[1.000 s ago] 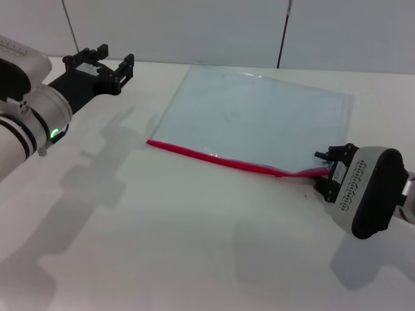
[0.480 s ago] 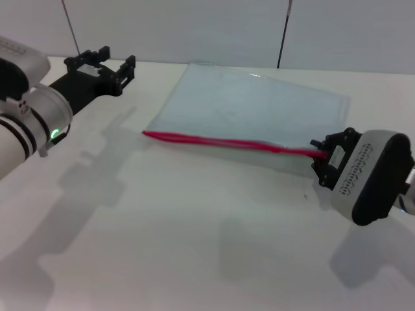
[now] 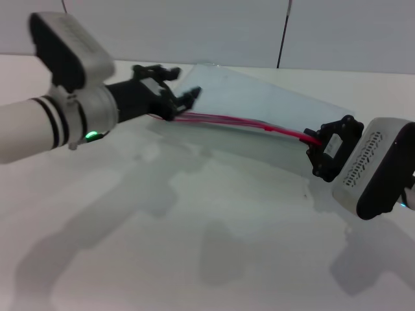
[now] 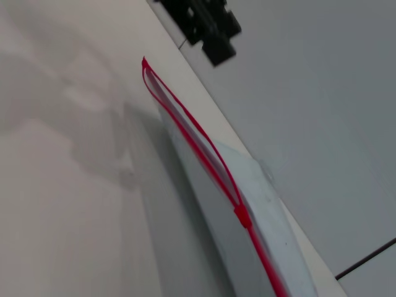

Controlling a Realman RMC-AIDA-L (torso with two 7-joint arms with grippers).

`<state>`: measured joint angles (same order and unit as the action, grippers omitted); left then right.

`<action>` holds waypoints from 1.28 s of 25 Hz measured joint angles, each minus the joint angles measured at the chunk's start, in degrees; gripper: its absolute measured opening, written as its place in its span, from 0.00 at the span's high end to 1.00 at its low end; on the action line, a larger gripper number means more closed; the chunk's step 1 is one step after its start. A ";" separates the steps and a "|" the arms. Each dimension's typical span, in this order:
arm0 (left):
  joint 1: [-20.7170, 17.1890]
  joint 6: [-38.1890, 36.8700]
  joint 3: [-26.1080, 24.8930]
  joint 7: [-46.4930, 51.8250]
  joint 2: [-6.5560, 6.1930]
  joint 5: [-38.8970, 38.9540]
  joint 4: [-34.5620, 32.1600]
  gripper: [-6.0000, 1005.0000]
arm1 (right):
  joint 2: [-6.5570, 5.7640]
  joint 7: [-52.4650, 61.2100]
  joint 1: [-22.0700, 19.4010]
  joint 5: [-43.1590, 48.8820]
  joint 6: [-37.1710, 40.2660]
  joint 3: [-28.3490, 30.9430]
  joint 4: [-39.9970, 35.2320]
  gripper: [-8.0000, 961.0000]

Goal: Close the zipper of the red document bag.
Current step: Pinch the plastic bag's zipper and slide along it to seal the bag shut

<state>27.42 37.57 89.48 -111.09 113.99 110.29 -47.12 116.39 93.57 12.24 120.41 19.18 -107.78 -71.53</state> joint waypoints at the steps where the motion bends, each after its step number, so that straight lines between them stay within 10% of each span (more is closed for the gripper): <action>1: 0.06 0.75 0.00 1.20 0.08 -2.84 -1.17 0.45 | -0.01 0.16 0.12 0.00 0.12 -0.06 0.00 0.90; 11: 1.97 8.91 0.01 5.49 1.78 -20.06 -7.19 0.45 | -0.19 2.49 2.14 0.00 3.69 0.56 0.05 0.94; 32: 2.50 5.22 7.80 -4.04 2.28 -24.95 -7.84 0.45 | -0.20 4.21 2.43 0.00 7.28 2.96 -0.72 0.94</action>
<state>29.92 42.79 97.27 -115.13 116.27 85.34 -54.96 116.19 97.77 14.67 120.41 26.46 -104.82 -72.25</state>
